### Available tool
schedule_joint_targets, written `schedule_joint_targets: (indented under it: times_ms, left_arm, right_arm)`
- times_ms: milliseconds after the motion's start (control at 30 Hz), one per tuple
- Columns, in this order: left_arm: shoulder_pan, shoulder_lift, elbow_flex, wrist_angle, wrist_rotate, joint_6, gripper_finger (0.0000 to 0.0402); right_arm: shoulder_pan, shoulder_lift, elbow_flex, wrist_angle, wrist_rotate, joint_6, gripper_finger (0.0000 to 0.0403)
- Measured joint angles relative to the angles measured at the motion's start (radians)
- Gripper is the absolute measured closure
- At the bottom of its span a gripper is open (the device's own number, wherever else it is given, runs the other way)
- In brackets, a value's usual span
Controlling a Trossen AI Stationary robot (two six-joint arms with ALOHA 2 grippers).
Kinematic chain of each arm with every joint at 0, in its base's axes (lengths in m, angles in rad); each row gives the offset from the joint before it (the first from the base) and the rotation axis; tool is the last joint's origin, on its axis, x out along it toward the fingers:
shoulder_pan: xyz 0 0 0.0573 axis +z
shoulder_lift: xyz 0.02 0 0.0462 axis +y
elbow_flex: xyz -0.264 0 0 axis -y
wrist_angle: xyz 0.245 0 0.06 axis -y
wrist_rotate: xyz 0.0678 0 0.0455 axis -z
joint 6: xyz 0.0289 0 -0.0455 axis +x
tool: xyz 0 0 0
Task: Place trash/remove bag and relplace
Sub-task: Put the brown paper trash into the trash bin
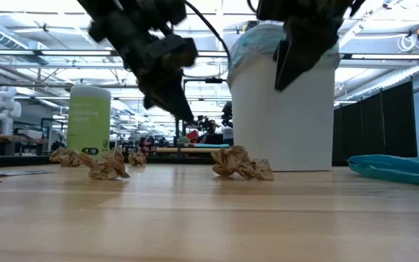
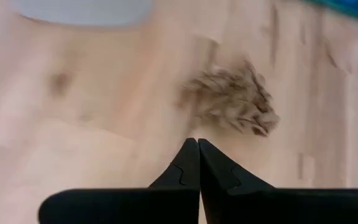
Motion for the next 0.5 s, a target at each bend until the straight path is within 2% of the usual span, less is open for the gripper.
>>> schedule_joint_targets:
  times_ms: [267,367,500]
  left_arm:
    - [-0.018,-0.153,-0.010,-0.146,-0.117,-0.002,0.0402]
    - [-0.033,-0.181,-0.011,-0.231,-0.150,-0.013,0.0402]
    - [-0.059,-0.196,-0.011,-0.338,-0.158,-0.049,0.0402]
  right_arm:
    - [-0.041,0.160,0.000,0.142,0.005,-0.022,0.0227]
    - [-0.071,0.209,0.000,0.182,0.005,-0.029,0.0210]
    - [-0.115,0.265,-0.001,0.224,0.007,-0.020,0.0211]
